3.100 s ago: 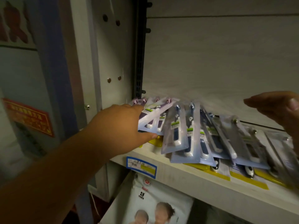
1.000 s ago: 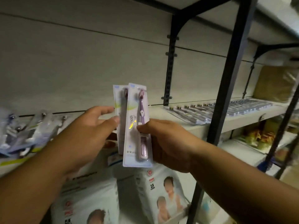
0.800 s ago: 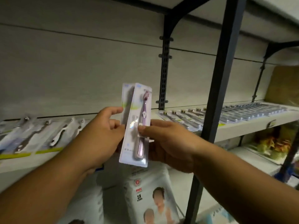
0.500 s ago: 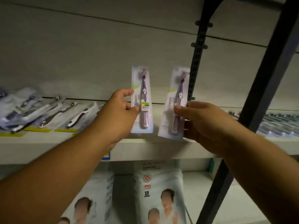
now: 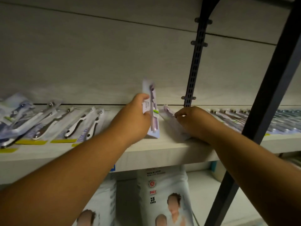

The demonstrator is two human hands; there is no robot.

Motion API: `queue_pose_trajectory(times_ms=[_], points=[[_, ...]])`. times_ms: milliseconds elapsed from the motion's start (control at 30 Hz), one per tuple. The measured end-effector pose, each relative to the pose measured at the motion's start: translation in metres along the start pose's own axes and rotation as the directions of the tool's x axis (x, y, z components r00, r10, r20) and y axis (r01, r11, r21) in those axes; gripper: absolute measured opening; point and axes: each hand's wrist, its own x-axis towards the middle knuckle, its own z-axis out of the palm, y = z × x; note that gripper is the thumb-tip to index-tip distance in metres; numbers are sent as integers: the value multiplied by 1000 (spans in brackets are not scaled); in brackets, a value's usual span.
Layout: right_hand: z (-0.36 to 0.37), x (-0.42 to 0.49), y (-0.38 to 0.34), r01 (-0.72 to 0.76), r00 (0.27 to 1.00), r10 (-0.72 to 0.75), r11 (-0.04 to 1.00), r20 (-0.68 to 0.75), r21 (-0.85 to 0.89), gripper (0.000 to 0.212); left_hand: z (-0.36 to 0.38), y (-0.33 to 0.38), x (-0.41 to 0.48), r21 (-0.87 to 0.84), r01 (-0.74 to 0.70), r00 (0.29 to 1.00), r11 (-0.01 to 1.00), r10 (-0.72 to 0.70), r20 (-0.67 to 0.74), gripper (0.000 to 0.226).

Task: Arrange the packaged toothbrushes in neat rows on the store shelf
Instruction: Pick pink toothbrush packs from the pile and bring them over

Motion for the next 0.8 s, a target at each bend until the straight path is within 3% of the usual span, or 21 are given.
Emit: queue_pose_trajectory(times_ms=[67, 233, 467, 600, 700, 800], points=[[2, -4, 3, 6, 1000, -6, 999, 8, -49, 31, -1, 0, -5, 74, -40, 999, 996, 39, 13, 35], [1, -15, 19, 70, 997, -66, 980, 25, -186, 44, -5, 2, -11, 41, 16, 994, 999, -20, 104, 34], [0, -40, 39, 315, 949, -313, 943, 36, -102, 37, -8, 14, -17, 295, -30, 988, 955, -16, 154, 29], [10, -47, 46, 313, 948, -317, 933, 2, -178, 52, -5, 15, -19, 403, -59, 978, 913, -27, 205, 32], [14, -53, 50, 292, 951, -307, 930, -38, -224, 46, -3, 13, -19, 476, -89, 965, 875, -41, 258, 39], [15, -53, 48, 265, 957, -288, 924, -43, -275, 53, 0, 11, -18, 552, -155, 950, 820, -29, 311, 47]])
